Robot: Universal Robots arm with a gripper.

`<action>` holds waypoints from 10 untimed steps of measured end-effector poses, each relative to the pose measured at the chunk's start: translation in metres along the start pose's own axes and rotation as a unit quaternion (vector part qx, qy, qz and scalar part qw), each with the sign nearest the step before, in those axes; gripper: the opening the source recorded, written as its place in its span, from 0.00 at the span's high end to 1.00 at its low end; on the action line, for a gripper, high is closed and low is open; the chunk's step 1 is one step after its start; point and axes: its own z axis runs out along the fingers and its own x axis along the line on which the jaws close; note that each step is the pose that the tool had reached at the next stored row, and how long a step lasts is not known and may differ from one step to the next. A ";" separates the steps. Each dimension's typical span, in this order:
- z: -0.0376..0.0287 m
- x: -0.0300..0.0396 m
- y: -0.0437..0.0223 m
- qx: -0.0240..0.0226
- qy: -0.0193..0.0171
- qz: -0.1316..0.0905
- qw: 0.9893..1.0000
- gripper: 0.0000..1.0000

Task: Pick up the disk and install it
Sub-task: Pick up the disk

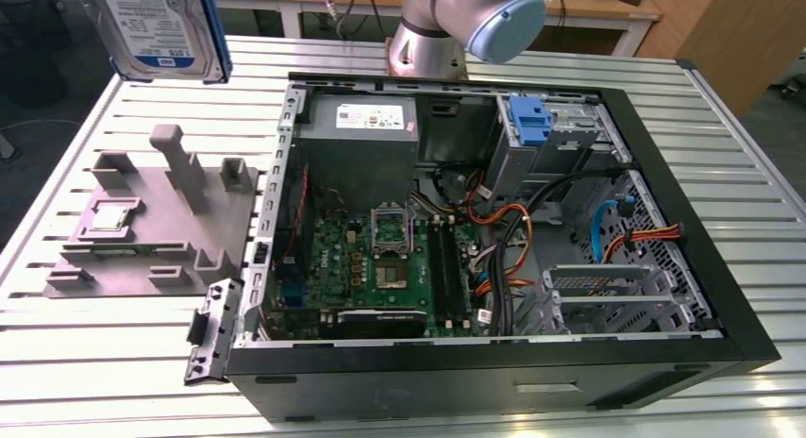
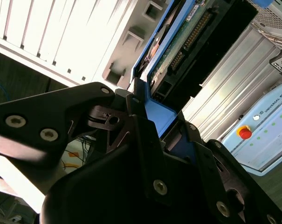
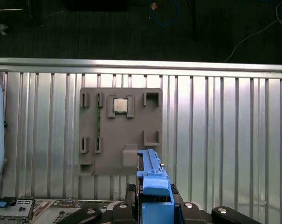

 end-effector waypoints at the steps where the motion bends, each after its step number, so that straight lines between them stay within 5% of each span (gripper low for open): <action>1: 0.0000 0.0000 -0.0008 0.000 0.000 0.000 1.000 0.64; 10: -0.0001 0.0000 -0.0076 0.000 0.000 0.000 1.000 0.64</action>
